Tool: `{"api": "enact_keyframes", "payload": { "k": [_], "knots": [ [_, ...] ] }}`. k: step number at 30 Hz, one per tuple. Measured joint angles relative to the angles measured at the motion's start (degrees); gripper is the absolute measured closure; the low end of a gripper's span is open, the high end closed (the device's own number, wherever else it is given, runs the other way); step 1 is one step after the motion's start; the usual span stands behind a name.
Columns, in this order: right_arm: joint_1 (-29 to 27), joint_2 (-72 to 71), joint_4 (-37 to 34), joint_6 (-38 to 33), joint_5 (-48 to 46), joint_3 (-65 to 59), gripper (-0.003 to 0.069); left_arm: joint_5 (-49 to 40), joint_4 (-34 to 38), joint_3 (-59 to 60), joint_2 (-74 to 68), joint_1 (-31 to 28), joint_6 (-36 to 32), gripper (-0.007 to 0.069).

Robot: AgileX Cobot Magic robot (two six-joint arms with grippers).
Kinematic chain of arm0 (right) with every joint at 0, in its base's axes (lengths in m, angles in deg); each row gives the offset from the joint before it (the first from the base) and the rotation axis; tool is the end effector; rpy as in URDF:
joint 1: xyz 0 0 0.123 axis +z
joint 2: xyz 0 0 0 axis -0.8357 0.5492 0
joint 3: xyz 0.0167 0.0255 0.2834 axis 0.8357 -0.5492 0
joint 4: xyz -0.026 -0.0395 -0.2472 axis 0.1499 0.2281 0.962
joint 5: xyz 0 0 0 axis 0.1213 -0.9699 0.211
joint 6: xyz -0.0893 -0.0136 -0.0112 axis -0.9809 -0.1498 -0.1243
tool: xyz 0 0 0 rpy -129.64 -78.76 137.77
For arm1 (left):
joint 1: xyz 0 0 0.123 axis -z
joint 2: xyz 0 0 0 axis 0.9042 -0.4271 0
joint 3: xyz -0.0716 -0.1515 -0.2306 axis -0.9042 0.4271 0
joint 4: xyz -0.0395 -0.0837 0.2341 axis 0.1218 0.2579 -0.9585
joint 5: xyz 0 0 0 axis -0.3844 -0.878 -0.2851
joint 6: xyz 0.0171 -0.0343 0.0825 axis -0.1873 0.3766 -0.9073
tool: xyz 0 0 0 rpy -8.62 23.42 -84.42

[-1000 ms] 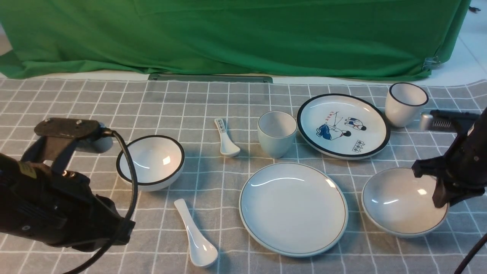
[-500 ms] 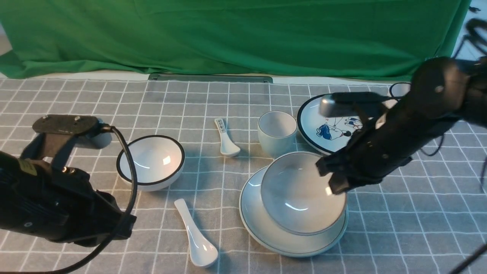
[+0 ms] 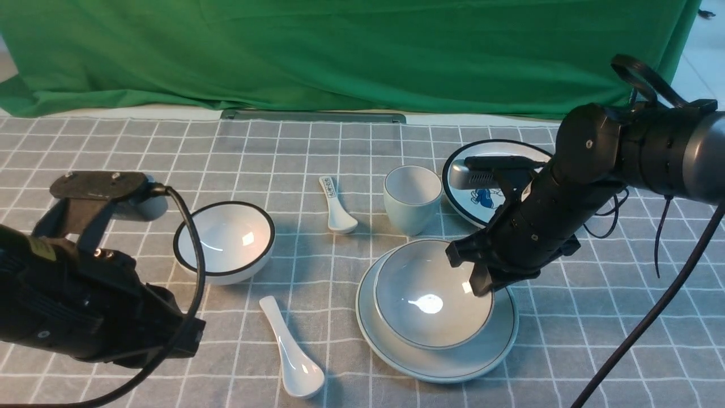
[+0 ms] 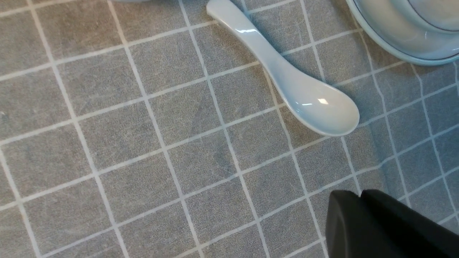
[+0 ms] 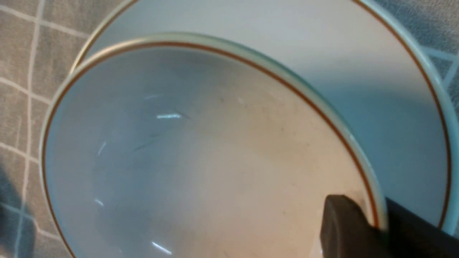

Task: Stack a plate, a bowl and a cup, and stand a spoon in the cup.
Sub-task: Use the right arm to put the blue rice bowl into the blue large plate in the middle, then use the right arm to grab a blue teacup

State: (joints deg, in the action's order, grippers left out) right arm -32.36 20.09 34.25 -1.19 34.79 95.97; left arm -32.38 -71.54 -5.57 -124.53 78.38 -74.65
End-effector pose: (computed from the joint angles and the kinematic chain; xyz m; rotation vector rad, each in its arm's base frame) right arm 0.3486 0.1750 0.1902 -0.4349 2.7365 0.3934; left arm 0.1846 -0.0662 0.2806 0.4429 2.6330 -0.3707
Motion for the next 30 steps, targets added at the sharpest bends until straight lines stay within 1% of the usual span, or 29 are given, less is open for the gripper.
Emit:
{"api": "enact_keyframes", "payload": {
  "k": [1,4,5,6,7,8,9,10,11,14,18,22,23,25,30],
  "knots": [
    [0.0,0.0,0.0,0.0,0.0,0.0,0.0550,0.0,0.0,0.0,0.0,0.0,0.0,0.0607],
    [0.0,0.1,0.0,0.4,-1.0,0.0,0.0420,0.0,0.2,0.0,0.0,0.0,-0.1,0.0607],
    [0.0,-0.1,0.0,0.7,-1.5,0.0,0.0363,0.0,0.2,0.0,0.0,0.0,-0.1,0.0607],
    [0.0,-0.2,0.0,0.8,-1.7,0.0,0.0339,0.0,0.2,0.0,0.0,0.0,-0.1,0.0607],
    [0.0,-0.5,0.0,0.8,-2.1,0.0,0.0291,0.0,0.2,0.0,0.0,0.0,-0.1,0.0607],
    [0.0,-1.7,0.0,0.8,-3.1,0.1,0.0198,0.0,0.2,0.0,0.0,0.0,0.0,0.0607],
    [0.0,-2.6,0.1,0.8,-3.8,0.4,0.0159,0.0,0.2,0.0,0.0,0.0,0.0,0.0607],
    [0.0,-2.8,0.1,0.8,-3.9,0.6,0.0152,0.0,0.2,0.0,0.0,0.0,0.0,0.0607],
    [0.1,-4.4,0.2,0.7,-4.0,1.6,0.0113,0.0,0.2,0.0,0.0,0.0,-0.3,0.0607],
    [0.1,-6.6,0.2,0.6,-2.8,4.6,0.0093,0.0,0.2,0.0,0.0,0.0,-0.4,0.0607],
    [0.1,-6.1,0.8,0.6,1.6,12.8,0.0093,-0.1,0.2,0.0,0.0,0.0,-0.5,0.0607],
    [0.1,-0.1,1.1,0.4,2.7,22.3,0.0093,-0.3,0.2,0.0,0.0,0.0,-0.5,0.0607],
    [0.1,0.3,1.1,0.4,2.7,22.3,0.0093,-0.3,0.2,0.0,0.0,0.0,-0.5,0.0607],
    [0.1,5.9,1.4,0.4,2.8,27.6,0.0093,-0.3,0.2,0.0,0.0,0.0,-0.5,0.0607],
    [-0.1,12.6,3.2,0.5,2.0,32.4,0.0093,-0.4,0.2,0.0,0.0,0.0,-0.5,0.0607]
  ]
}}
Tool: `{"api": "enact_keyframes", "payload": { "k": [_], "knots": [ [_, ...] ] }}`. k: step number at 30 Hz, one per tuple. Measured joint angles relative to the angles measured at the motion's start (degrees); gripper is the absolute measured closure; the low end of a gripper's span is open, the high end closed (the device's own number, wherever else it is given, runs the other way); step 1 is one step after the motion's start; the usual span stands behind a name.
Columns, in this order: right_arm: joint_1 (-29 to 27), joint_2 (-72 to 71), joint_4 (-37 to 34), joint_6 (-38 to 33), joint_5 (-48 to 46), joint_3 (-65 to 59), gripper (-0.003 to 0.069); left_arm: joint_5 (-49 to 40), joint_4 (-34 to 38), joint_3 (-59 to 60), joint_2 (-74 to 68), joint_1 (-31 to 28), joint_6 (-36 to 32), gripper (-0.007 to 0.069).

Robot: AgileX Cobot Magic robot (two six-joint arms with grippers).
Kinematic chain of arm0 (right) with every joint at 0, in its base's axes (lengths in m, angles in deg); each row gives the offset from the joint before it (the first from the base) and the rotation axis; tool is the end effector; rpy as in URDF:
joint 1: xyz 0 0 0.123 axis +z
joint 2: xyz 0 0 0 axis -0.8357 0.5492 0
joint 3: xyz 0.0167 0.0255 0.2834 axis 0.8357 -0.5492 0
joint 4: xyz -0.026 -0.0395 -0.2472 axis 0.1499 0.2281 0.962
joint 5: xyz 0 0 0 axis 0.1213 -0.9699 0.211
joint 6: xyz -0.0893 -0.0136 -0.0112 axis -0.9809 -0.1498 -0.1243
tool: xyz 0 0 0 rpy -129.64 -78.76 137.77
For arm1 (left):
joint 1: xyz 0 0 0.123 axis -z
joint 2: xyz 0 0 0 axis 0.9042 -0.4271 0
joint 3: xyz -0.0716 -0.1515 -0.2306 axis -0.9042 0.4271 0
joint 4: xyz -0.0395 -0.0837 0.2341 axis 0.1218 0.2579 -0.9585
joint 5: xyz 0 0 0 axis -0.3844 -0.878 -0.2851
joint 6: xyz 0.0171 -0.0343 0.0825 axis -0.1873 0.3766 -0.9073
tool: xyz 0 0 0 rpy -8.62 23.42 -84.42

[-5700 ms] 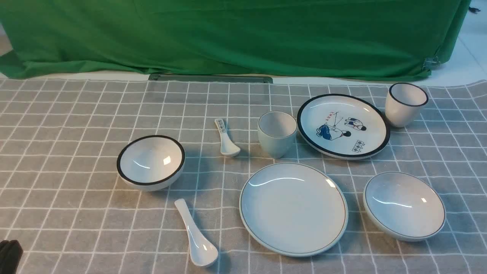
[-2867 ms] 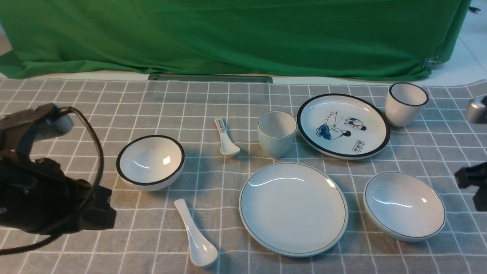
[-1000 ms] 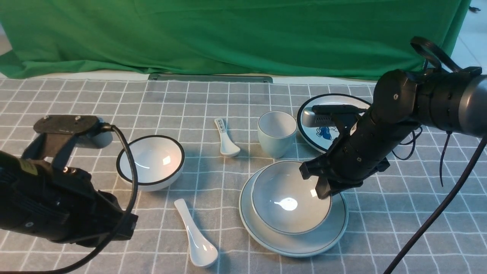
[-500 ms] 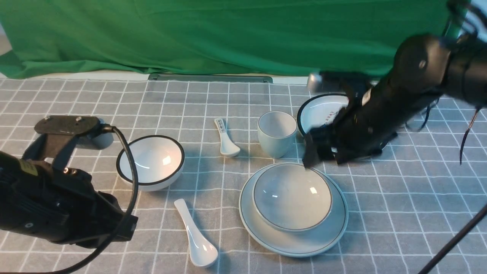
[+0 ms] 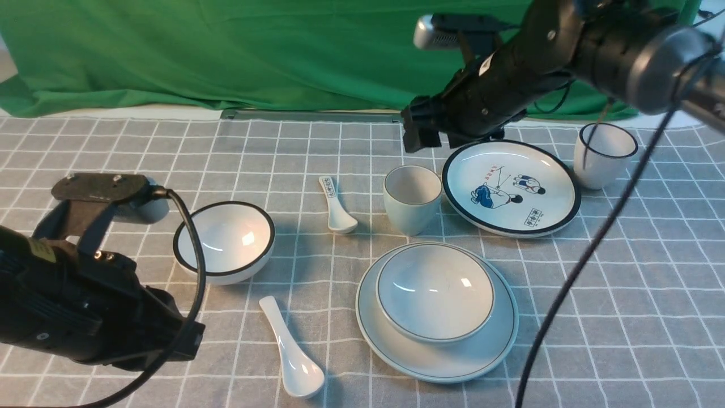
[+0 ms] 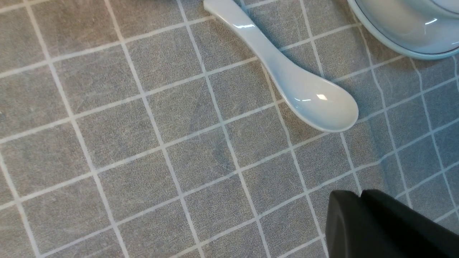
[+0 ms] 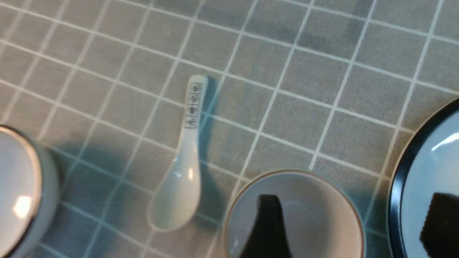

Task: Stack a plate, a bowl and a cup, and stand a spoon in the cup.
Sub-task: Use the right arm to grab a blue teacup

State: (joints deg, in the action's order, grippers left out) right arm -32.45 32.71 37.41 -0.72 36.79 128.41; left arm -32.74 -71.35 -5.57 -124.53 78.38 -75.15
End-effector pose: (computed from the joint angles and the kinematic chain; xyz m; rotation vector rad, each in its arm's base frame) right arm 0.4445 0.2136 0.2585 -0.4333 2.3491 0.4163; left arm 0.1841 -0.0665 0.2804 0.4545 2.6359 -0.3732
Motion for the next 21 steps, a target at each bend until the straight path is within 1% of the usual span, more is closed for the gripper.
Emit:
{"api": "enact_keyframes", "payload": {
  "k": [3,8,11,13,15,16,18,19,20,21],
  "knots": [
    [-0.2,2.6,1.8,0.8,-1.2,0.5,0.0093,-0.1,-0.1,0.0,0.0,0.0,0.0,0.0607],
    [-0.1,4.0,2.1,1.1,-1.4,0.6,0.0097,-0.1,-0.7,0.0,0.0,0.0,0.0,0.0607],
    [-0.1,4.6,2.2,1.7,-1.5,0.7,0.0139,-0.1,-0.8,0.0,0.0,0.0,0.0,0.0607],
    [-0.1,5.0,2.2,2.1,-1.6,0.7,0.0188,-0.1,-0.8,0.0,0.0,0.0,0.0,0.0607],
    [-0.1,5.5,2.3,2.3,-2.2,0.7,0.0266,-0.1,-0.8,0.0,0.0,0.0,0.0,0.0607],
    [-0.1,5.5,2.3,2.3,-2.6,0.7,0.0328,-0.1,-0.8,0.0,0.0,0.0,0.0,0.0607],
    [-0.1,5.6,2.3,2.3,-4.0,0.9,0.0494,-0.1,-0.8,0.0,0.0,0.0,0.0,0.0607],
    [-0.1,5.6,2.4,2.2,-4.8,1.3,0.0543,-0.1,-0.8,0.0,0.0,0.0,0.0,0.0607],
    [-0.1,5.6,2.5,1.9,-6.3,1.9,0.0568,-0.1,-0.8,0.0,0.0,0.0,0.0,0.0607],
    [-0.1,5.6,2.6,1.6,-7.5,2.6,0.0573,-0.1,-0.8,0.0,0.0,0.0,0.0,0.0607]
  ]
}}
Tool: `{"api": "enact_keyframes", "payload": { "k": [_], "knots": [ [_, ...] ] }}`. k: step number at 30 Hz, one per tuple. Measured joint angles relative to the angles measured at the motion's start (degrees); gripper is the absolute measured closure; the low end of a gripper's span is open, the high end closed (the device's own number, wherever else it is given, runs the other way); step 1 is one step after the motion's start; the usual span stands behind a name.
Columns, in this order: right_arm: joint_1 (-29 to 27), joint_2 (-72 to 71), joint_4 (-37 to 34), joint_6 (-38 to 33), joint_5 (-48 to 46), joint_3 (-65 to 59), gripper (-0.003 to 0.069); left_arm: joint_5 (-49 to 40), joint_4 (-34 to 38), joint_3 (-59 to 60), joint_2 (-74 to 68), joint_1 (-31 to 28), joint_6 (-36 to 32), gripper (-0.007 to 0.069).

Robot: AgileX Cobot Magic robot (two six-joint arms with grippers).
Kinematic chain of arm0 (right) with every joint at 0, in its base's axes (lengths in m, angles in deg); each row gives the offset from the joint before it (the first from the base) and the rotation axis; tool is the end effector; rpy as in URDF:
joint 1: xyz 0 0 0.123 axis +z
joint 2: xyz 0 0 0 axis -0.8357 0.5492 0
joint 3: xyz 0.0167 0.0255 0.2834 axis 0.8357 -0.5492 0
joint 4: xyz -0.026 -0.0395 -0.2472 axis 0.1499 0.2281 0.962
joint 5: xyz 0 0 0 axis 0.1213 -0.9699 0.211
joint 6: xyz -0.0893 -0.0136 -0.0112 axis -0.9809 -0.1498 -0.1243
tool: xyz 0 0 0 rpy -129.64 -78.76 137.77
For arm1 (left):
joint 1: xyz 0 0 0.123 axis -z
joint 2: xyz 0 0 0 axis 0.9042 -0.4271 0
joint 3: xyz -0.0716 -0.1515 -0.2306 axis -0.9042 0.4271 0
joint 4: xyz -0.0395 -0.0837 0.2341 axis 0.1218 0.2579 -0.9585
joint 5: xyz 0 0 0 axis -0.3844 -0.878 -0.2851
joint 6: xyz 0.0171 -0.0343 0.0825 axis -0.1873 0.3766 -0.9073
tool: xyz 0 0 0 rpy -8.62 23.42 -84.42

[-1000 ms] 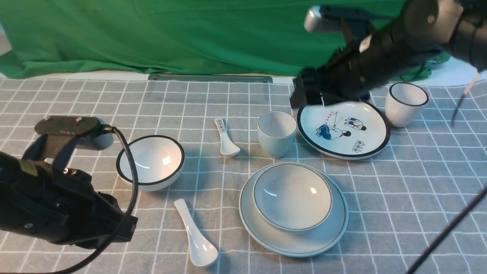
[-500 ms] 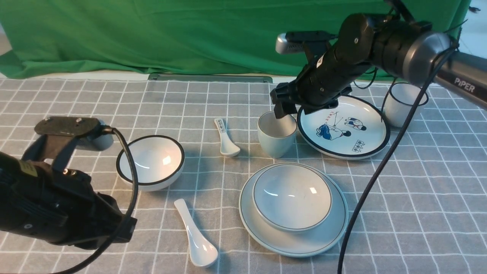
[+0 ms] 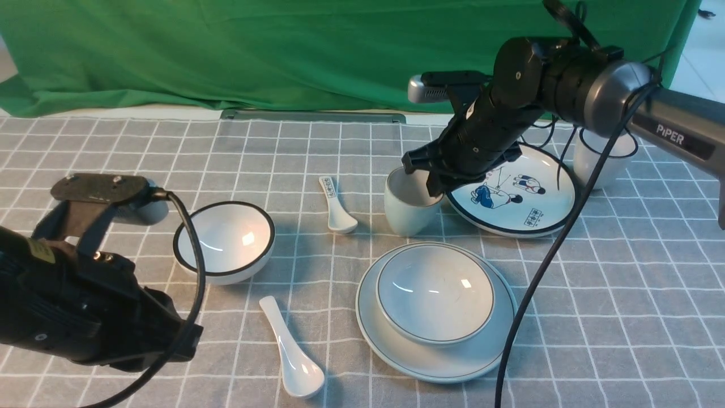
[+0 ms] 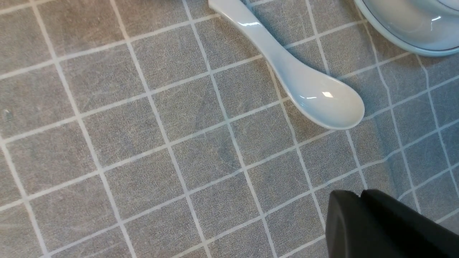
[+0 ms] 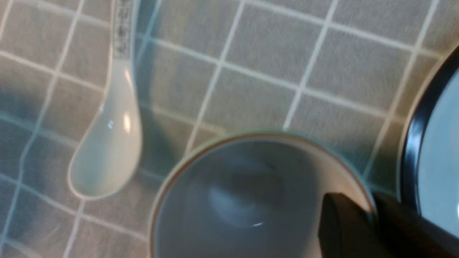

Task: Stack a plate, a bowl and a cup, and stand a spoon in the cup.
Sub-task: Use the right arm to grab a blue teacup, then use the right arm to put the blue teacup into the blue rice bowl in the middle

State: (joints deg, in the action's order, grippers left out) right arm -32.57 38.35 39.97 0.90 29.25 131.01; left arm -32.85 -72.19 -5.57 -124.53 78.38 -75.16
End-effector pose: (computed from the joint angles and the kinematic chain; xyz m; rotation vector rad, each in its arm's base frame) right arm 0.4510 0.2147 0.2157 -0.4740 2.5311 0.3582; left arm 0.1841 -0.0654 0.2800 0.4643 2.6380 -0.3553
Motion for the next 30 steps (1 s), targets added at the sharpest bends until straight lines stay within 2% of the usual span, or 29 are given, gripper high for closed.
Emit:
{"api": "enact_keyframes", "payload": {
  "k": [6,10,17,24,30],
  "knots": [
    [0.0,-5.3,0.9,-1.6,-10.0,5.0,0.0571,0.0,0.0,0.0,0.0,0.0,0.0,0.0607],
    [0.0,-15.3,0.9,-2.7,-21.4,5.8,0.0571,0.9,0.0,0.0,0.0,0.0,0.0,0.0607],
    [3.6,-21.3,1.2,-2.6,-20.7,-7.6,0.0571,3.6,0.2,0.0,0.0,0.0,0.0,0.0607],
    [5.8,-19.6,2.1,-2.5,-9.9,-18.7,0.0571,3.4,0.2,0.0,0.0,0.0,0.0,0.0607],
    [5.8,-17.5,2.8,-2.2,-6.5,-22.0,0.0569,3.2,0.2,0.0,0.0,0.0,0.0,0.0607]
  ]
}}
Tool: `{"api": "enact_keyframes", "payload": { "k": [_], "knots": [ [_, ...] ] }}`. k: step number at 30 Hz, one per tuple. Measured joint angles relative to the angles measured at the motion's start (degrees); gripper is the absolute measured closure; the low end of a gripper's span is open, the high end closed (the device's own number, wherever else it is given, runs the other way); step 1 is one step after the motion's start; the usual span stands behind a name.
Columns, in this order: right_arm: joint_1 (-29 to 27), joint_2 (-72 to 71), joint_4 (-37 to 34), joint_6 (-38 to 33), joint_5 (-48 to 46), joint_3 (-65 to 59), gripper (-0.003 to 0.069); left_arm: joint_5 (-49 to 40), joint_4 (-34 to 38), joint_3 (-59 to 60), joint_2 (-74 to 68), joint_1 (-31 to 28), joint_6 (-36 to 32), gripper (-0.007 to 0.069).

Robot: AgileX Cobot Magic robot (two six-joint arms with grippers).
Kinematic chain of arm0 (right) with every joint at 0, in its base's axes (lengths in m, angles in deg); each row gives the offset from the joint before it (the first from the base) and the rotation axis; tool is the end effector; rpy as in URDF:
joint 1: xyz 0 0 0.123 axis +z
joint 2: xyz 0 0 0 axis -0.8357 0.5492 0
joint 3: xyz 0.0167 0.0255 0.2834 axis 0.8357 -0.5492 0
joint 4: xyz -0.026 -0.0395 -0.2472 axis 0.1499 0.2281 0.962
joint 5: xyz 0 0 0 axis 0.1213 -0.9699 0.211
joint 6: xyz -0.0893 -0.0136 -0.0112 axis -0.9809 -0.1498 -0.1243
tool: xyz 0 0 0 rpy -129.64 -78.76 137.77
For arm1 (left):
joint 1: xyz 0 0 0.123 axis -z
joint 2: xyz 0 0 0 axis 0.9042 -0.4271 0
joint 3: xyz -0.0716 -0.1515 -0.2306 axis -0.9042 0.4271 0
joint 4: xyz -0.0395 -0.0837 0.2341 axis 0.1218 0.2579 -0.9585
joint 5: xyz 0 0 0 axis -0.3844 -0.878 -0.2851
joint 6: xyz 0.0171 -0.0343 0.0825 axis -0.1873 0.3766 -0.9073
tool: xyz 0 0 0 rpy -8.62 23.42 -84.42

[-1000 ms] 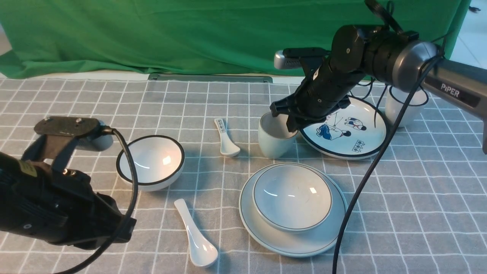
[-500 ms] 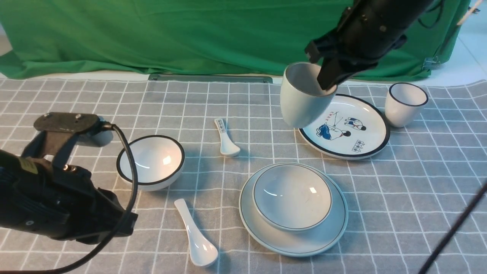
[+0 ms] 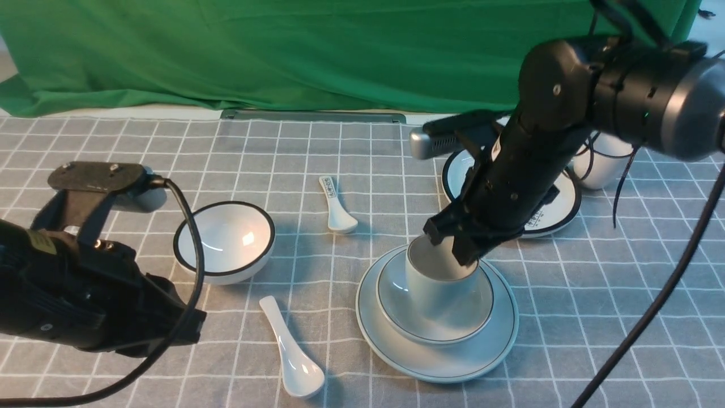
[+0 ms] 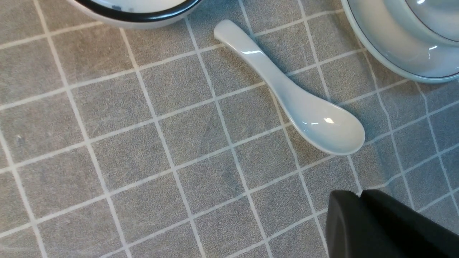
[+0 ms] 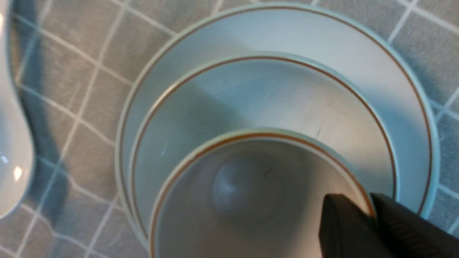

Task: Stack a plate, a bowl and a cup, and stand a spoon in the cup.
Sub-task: Use the right arm to put the blue teacup into the blue rice bowl in the middle, then use the left arm to grab a blue soup spoon

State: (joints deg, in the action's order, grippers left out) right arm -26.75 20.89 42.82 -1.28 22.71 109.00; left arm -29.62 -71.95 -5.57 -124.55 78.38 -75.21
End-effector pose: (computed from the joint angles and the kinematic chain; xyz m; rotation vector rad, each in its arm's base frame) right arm 0.3505 0.2129 0.2380 -0.7389 2.6710 0.2848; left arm 0.1887 -0.0659 0.2823 0.4426 2.5858 -0.3504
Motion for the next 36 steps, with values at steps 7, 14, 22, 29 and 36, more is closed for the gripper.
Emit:
{"api": "enact_keyframes", "payload": {
  "k": [7,14,22,29,36],
  "knots": [
    [-0.1,1.0,0.0,0.0,3.9,-0.1,0.0509,0.0,0.0,0.0,0.0,0.0,0.0,0.0607],
    [-0.1,1.3,0.0,1.2,2.9,0.1,0.0385,-0.6,0.1,0.0,0.0,0.0,0.0,0.0607],
    [-0.1,-2.8,0.6,2.4,-8.2,6.4,0.0092,1.5,0.2,0.0,0.0,0.0,2.4,0.0607],
    [0.0,-13.6,4.6,2.3,-14.9,7.2,0.0160,4.1,1.5,-0.6,-2.0,0.0,4.1,0.0607],
    [0.0,-33.3,5.8,2.9,-14.0,-1.3,0.0528,-1.6,-0.1,-7.1,-13.2,0.3,11.3,0.0622]
  ]
}}
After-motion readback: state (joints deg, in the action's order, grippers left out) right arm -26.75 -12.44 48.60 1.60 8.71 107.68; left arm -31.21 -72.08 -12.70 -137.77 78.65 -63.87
